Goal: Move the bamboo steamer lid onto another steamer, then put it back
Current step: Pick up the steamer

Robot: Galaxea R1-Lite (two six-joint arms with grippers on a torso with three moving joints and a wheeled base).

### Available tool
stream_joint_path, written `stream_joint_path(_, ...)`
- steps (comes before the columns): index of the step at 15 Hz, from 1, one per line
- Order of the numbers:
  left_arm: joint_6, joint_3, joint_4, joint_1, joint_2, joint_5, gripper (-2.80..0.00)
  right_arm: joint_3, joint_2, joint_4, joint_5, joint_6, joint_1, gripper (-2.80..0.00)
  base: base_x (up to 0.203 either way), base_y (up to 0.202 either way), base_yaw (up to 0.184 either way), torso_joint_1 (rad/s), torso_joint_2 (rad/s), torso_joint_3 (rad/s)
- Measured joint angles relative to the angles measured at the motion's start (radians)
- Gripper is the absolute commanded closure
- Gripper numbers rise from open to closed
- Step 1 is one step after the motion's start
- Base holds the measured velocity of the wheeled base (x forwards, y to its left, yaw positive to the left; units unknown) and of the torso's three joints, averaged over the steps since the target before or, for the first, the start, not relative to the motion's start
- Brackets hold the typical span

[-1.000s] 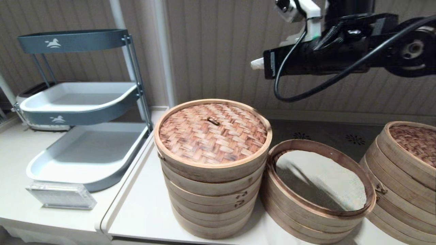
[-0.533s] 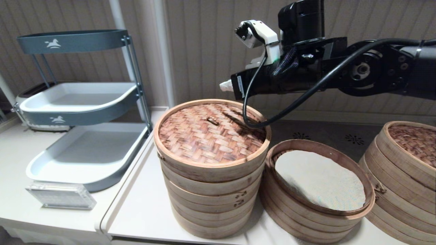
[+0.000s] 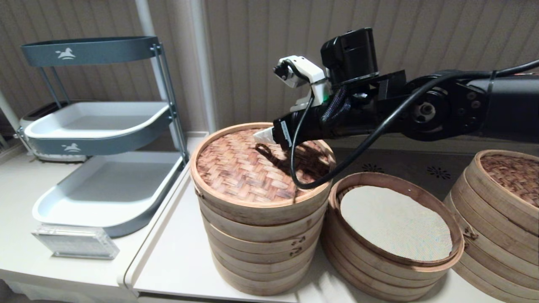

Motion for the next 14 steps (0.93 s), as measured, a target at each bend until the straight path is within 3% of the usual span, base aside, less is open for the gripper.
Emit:
stream_joint_path(4, 0.000, 0.000, 0.000, 0.000, 0.000, 0.000, 0.00, 0.077, -0.049, -0.005, 0.003, 0.001, 0.013, -2.80, 0.000, 0.000, 0.000, 0.000, 0.00, 0.000)
stream_joint_path(7, 0.000, 0.000, 0.000, 0.000, 0.000, 0.001, 0.00, 0.131, -0.067, -0.088, 0.003, 0.001, 0.021, -2.80, 0.000, 0.000, 0.000, 0.000, 0.00, 0.000)
stream_joint_path(14, 0.000, 0.000, 0.000, 0.000, 0.000, 0.000, 0.00, 0.143, -0.036, -0.144, 0.005, -0.001, 0.023, -2.80, 0.000, 0.000, 0.000, 0.000, 0.00, 0.000)
